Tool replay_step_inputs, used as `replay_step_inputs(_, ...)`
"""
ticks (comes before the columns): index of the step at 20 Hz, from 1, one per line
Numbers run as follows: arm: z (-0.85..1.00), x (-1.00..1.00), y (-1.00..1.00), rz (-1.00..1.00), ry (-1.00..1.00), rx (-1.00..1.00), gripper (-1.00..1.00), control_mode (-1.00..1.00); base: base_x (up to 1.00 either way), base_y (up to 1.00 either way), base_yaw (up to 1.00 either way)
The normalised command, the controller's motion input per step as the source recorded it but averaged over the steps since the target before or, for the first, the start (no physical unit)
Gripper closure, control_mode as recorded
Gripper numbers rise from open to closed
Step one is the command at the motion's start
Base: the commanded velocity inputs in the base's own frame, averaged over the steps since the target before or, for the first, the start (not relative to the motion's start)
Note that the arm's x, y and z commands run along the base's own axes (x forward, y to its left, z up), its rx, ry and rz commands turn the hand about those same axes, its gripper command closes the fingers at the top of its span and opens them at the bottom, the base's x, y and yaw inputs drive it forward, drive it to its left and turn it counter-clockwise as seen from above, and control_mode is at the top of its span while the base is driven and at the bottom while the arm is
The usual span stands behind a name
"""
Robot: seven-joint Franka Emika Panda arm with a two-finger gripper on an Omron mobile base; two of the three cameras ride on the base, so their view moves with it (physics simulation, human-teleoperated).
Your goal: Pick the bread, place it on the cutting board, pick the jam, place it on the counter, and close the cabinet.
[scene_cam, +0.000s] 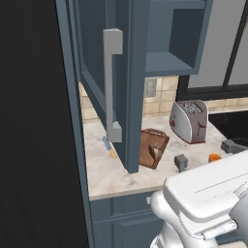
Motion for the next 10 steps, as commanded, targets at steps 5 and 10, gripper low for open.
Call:
replay_step_inputs(5, 0.0, 0.03, 0.21, 0.0, -0.01, 0.0, -1.0, -1.0, 0.0, 0.0, 0.0)
replay_step_inputs(10, 0.0, 0.09, 0.1, 0.0, 0.0, 0.0, -1.0, -1.0, 0.0, 0.0, 0.0)
